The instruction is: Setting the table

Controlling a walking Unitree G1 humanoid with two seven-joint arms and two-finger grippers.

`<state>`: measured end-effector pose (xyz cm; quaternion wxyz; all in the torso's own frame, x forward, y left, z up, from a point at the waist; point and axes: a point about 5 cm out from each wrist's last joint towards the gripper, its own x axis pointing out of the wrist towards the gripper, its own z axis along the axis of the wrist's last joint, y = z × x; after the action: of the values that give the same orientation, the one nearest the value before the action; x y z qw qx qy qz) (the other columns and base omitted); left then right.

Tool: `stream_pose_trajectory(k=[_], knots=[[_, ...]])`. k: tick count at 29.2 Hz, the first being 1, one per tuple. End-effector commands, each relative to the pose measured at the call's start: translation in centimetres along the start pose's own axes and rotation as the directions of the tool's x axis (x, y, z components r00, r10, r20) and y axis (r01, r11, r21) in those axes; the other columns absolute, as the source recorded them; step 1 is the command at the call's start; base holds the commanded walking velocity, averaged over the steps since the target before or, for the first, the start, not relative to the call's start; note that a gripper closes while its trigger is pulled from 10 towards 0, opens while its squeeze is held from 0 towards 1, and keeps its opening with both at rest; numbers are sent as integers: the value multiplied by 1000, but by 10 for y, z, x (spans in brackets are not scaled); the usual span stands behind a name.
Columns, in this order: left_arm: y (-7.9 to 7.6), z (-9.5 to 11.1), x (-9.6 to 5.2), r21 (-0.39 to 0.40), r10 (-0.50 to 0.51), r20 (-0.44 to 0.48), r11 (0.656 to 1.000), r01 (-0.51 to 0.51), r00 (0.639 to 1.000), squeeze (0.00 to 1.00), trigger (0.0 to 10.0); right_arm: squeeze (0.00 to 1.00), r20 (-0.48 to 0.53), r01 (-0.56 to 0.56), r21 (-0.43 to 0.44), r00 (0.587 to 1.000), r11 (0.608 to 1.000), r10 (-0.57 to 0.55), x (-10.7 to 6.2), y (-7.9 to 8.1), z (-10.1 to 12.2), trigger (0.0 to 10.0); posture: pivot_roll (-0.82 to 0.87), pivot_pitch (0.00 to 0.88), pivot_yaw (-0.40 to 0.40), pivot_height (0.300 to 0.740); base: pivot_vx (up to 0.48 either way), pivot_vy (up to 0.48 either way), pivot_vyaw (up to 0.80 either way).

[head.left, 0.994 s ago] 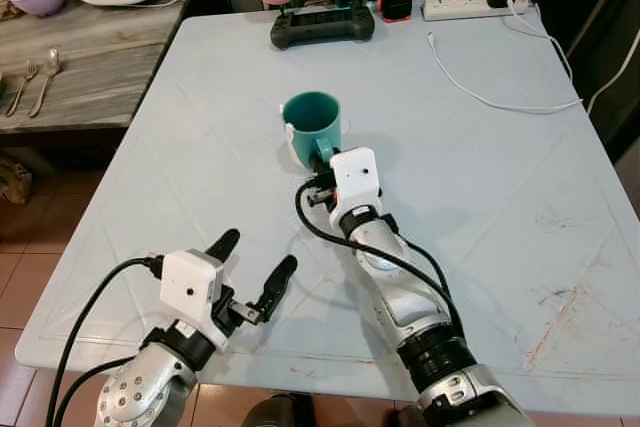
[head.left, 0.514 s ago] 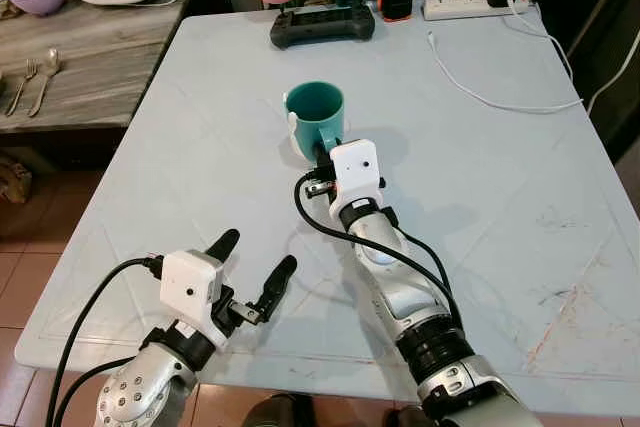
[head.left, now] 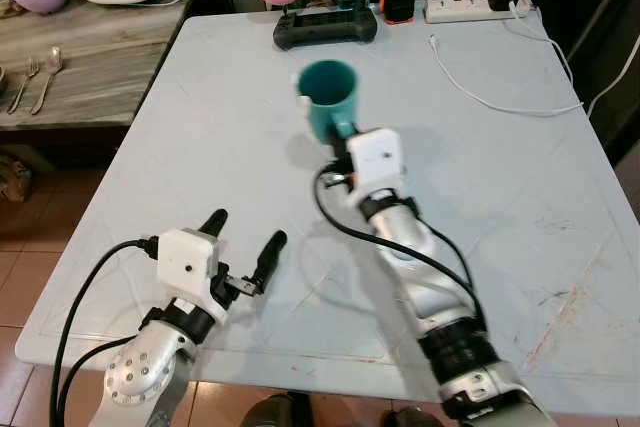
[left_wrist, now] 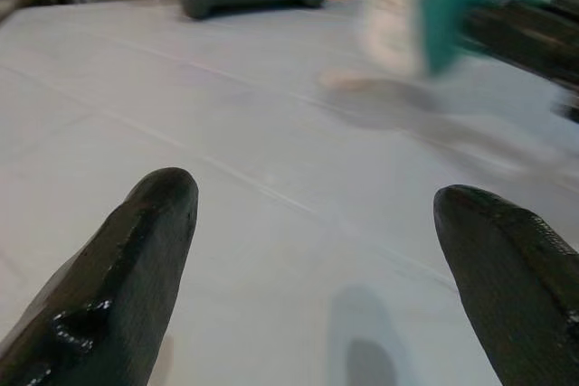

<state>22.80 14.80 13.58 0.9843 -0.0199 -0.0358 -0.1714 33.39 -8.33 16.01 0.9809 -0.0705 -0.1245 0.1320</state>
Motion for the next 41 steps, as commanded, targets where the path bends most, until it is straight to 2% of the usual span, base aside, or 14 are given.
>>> stream_pose_trajectory(k=[1,7,12,30,41], knots=[[8,-2,1,17,42,-2,999,-42,999,0,10000,0,7,5,11,1000,1000,-6,-6,-6,2,10000,-17,105,86,740,0,0,0],[16,-3,8,23,75,6,997,-75,997,0,10000,0,-28,54,-14,998,998,-55,-23,-28,-3,10000,-29,92,81,740,0,0,0],[23,-6,9,24,92,7,995,-92,996,0,10000,0,-56,72,-20,996,997,-73,-29,-37,-5,10000,-42,86,84,740,0,160,0],[23,-8,10,24,94,22,995,-94,995,0,10000,0,-73,55,-25,996,998,-57,-31,-34,-3,10000,-57,89,80,740,0,445,0],[19,-11,7,26,77,12,997,-77,997,0,10000,0,-77,57,-26,995,998,-59,-30,-34,-3,10000,-49,87,83,740,0,0,0]])
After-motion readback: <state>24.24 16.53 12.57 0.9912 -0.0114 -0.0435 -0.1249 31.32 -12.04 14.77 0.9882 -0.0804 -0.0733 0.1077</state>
